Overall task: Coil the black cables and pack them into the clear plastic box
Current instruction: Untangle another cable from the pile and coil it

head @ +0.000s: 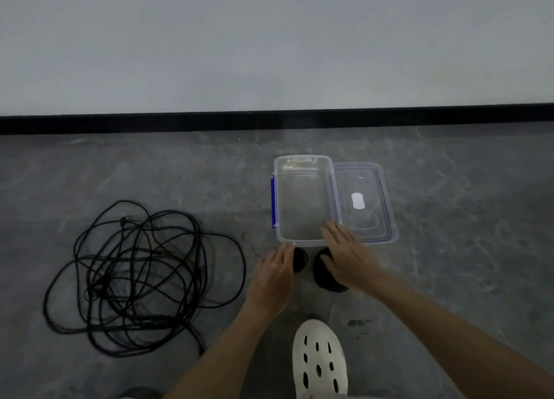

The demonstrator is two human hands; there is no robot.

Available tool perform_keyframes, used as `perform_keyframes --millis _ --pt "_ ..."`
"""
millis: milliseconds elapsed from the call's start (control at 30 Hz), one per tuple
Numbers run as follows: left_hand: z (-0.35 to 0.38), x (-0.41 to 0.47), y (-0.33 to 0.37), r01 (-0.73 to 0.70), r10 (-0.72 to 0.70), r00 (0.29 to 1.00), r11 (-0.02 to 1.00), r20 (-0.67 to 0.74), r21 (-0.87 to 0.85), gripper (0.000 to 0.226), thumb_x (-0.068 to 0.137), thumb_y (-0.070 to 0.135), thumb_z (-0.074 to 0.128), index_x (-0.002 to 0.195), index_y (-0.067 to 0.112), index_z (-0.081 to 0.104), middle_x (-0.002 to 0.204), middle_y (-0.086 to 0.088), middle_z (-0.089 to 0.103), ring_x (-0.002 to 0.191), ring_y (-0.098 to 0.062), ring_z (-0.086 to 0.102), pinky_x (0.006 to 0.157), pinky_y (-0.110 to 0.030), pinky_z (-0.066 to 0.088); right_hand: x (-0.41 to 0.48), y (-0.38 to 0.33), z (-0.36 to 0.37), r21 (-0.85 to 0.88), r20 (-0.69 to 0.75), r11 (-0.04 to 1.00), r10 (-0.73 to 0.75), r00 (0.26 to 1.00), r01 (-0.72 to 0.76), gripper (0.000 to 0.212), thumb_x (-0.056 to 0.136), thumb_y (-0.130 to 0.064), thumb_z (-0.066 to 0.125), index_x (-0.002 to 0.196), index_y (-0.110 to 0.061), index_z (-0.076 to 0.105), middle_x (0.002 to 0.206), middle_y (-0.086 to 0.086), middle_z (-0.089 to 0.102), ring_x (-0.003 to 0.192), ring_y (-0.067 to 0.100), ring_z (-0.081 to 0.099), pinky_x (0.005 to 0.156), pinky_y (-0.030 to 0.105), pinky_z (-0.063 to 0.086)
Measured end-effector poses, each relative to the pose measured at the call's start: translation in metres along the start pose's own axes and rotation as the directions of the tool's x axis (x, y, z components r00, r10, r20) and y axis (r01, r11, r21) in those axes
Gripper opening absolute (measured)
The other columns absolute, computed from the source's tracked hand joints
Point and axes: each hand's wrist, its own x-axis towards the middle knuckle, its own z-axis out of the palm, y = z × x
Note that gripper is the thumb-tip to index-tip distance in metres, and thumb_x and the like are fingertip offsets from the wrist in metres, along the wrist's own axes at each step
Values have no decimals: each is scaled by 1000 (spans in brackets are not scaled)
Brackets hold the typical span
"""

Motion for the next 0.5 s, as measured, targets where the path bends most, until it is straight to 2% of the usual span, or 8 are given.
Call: perform_keyframes --millis 67,100,133,200,267,300,400,500 --pt "-23 1 -8 4 -3 1000 1000 -8 27 41 65 12 81 101 15 63 86 -1 68 71 -21 66 57 -31 52 9 -17 -7 46 -27 998 -44 999 45 49 99 -27 31 136 3 44 137 26 48 128 39 46 106 47 38" --pt "-33 2 -13 12 -11 1000 999 -6 47 39 58 13 84 92 15 63 78 -1 66 65 -21 64 50 -30 49 13 -27 -13 72 -31 996 -58 998 60 41 99 -26 32 122 0 54 119 22 59 110 37 56 93 44 47" --pt "-44 0 -20 22 -22 1000 997 -2 76 38 57 12 84 88 15 63 76 -2 64 64 -23 64 49 -32 48 18 -40 -21 78 -39 993 -89 995 92 32 100 -25 34 109 -4 57 105 16 60 94 31 57 81 40 46" --pt "-63 -2 -29 63 -67 997 992 34 106 28 72 13 73 98 13 62 91 -5 63 82 -27 65 61 -37 51 27 -63 -33 62 -35 982 -174 984 176 24 101 -24 37 98 -8 55 96 10 57 84 24 53 75 33 41" --pt "-78 -9 -46 118 -128 990 981 55 154 25 91 18 53 116 14 54 113 -5 56 106 -26 55 82 -38 45 37 -89 -44 29 -29 967 -252 967 253 26 101 -25 36 104 -8 56 102 9 58 91 22 55 82 33 45" --pt "-83 -14 -56 133 -142 989 974 35 181 26 95 20 46 120 15 50 119 -4 53 111 -26 51 87 -37 42 43 -101 -48 10 -38 957 -290 956 290 27 101 -25 37 106 -8 57 104 9 58 93 23 56 84 34 46" --pt "-102 -32 -85 188 -192 981 957 -2 223 26 98 21 38 121 15 47 121 -4 50 113 -25 48 88 -36 41 64 -136 -53 -22 -76 920 -392 917 391 25 99 -24 40 107 -8 58 104 9 60 94 24 57 82 35 47" --pt "-120 -59 -127 270 -276 961 932 -7 242 22 98 21 38 117 14 46 118 -5 50 110 -26 49 85 -36 43 83 -180 -51 -51 -26 864 -502 864 501 23 98 -22 41 106 -8 57 103 10 60 93 25 58 81 35 47"
